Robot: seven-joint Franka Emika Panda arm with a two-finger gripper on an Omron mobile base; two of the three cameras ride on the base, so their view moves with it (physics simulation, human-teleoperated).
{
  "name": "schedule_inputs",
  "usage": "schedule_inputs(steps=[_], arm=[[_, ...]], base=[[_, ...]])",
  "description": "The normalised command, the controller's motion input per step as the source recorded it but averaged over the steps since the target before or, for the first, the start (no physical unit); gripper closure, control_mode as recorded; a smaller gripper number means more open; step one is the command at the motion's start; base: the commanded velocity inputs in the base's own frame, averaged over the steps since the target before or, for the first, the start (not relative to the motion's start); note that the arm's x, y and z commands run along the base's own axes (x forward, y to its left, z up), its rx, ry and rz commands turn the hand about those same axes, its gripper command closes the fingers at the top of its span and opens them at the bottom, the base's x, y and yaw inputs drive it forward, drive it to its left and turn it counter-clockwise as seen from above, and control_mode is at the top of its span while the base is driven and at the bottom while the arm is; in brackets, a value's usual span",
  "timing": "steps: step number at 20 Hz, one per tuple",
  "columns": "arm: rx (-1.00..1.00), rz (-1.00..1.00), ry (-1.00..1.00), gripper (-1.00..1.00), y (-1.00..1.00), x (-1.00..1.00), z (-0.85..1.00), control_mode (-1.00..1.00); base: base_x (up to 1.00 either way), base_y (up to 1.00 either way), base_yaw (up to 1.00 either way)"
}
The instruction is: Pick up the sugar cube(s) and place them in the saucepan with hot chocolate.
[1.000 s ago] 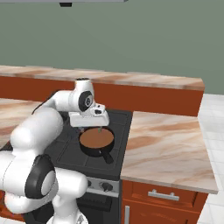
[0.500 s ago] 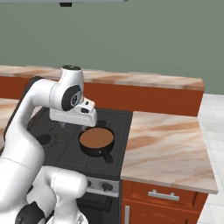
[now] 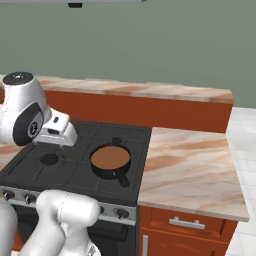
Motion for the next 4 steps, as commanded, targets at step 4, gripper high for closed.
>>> schedule_inputs(steps=[4], arm=[[0.00, -0.11, -0.17, -1.00, 0.00, -0.81, 0.33, -1.00]], base=[[0.00, 0.00, 0.00]])
